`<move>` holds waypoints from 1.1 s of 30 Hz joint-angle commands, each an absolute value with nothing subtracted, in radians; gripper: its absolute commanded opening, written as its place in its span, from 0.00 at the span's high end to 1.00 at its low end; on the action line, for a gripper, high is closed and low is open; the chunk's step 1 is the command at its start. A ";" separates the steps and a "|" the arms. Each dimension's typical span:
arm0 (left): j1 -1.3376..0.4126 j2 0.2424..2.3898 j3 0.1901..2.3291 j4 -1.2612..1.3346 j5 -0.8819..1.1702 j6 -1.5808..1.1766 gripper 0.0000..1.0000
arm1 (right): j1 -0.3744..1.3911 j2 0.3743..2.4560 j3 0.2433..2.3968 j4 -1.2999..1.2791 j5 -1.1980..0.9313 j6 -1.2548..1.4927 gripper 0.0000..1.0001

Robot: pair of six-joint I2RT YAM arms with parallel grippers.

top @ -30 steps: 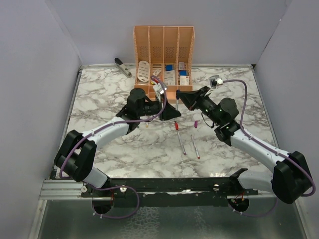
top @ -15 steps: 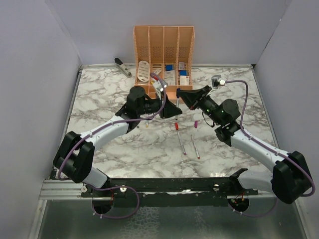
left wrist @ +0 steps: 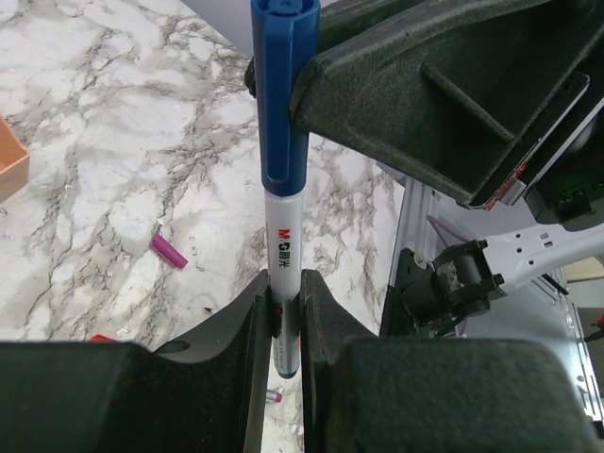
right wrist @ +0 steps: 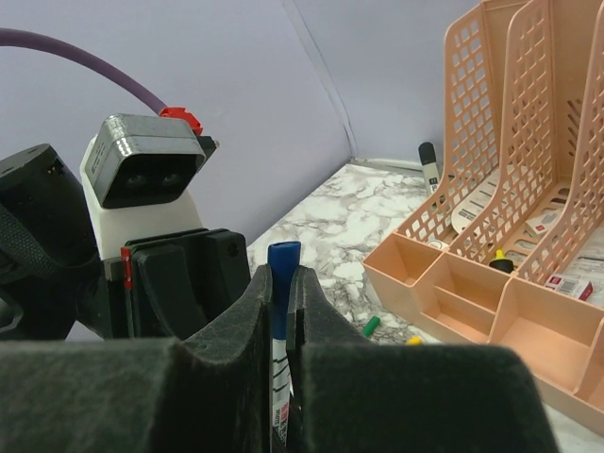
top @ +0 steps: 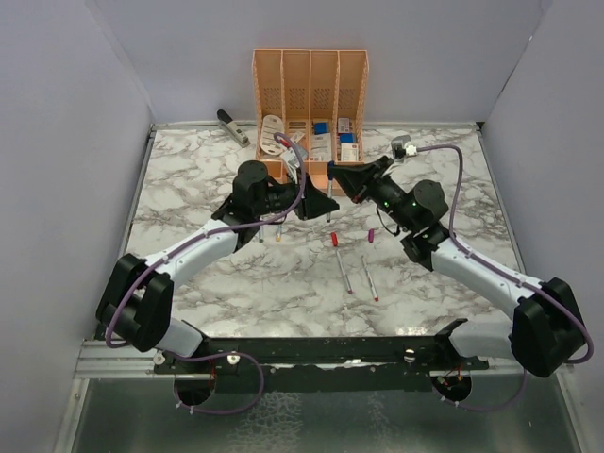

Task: Insert the pens into the pen caps

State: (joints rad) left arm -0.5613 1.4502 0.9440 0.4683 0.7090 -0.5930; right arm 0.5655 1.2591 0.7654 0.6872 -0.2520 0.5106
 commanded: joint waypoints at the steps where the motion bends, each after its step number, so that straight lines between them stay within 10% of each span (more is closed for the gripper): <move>1: -0.484 1.365 1.009 0.649 0.538 -0.619 1.00 | 0.619 1.303 0.733 0.409 -0.323 0.441 0.99; 31: -0.441 1.354 0.888 0.567 0.586 -0.628 1.00 | 0.672 1.411 0.868 0.344 -0.226 0.402 0.99; 33: -0.440 1.348 0.872 0.518 0.585 -0.609 1.00 | 0.672 1.411 0.890 0.348 -0.197 0.400 0.86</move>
State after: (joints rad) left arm -0.4767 1.4185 0.8661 0.4171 0.6899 -0.6220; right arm 0.6403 1.3876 0.8818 0.5446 -0.1757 0.4202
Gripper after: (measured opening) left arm 0.171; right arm 0.053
